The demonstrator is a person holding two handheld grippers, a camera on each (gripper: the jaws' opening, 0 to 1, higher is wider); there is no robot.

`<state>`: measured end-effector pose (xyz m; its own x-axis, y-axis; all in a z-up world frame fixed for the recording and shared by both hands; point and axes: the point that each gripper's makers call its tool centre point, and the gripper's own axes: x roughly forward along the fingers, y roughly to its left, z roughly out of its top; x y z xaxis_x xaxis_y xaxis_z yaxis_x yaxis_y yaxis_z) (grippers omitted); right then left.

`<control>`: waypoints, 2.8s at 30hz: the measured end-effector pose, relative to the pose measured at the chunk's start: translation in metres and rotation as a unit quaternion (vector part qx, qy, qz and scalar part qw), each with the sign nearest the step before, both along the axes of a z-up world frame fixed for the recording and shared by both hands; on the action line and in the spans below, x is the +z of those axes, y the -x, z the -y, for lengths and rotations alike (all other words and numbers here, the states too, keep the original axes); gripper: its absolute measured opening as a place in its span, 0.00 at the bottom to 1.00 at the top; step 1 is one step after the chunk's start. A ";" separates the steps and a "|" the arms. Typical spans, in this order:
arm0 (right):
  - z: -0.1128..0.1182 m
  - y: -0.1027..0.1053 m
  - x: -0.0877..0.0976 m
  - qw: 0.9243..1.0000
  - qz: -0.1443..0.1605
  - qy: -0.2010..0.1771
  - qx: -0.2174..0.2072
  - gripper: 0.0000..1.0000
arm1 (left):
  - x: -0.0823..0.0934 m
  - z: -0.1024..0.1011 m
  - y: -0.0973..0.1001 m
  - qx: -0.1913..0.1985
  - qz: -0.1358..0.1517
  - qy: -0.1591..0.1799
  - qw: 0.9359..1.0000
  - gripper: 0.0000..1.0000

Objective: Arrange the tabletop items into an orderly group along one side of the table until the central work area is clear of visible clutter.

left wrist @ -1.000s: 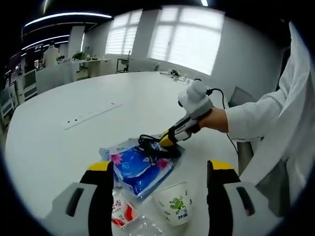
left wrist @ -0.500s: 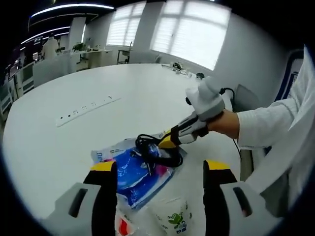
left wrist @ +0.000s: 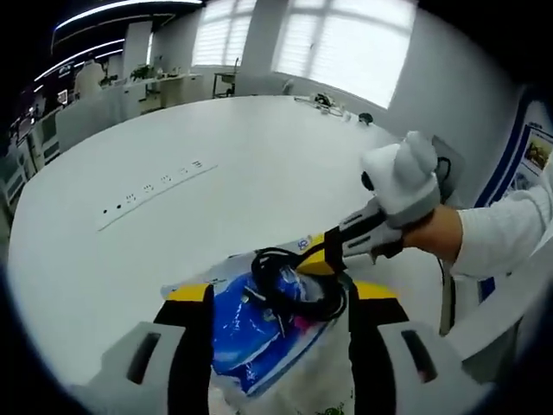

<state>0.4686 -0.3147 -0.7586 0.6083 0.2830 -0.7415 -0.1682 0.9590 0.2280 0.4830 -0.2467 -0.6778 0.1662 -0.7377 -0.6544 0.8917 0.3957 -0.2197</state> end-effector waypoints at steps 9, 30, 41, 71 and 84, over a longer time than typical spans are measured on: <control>0.000 0.000 -0.002 1.000 0.001 -0.003 -0.004 0.03 | -0.024 0.012 -0.007 -0.007 0.003 -0.069 0.998 0.48; 0.002 -0.001 -0.004 1.000 0.002 -0.010 -0.015 0.02 | -0.056 0.024 -0.017 -0.040 0.016 -0.151 0.988 0.14; 0.003 -0.001 -0.003 0.999 0.005 -0.030 -0.032 0.00 | -0.053 0.023 -0.019 -0.015 -0.017 -0.134 0.991 0.07; 0.005 0.006 0.034 0.998 0.028 -0.049 -0.037 0.00 | -0.022 0.023 -0.008 0.018 -0.037 -0.074 0.996 0.01; 0.007 0.002 0.060 0.996 0.051 -0.055 -0.039 0.00 | 0.003 0.025 -0.012 0.023 -0.018 -0.053 0.998 0.01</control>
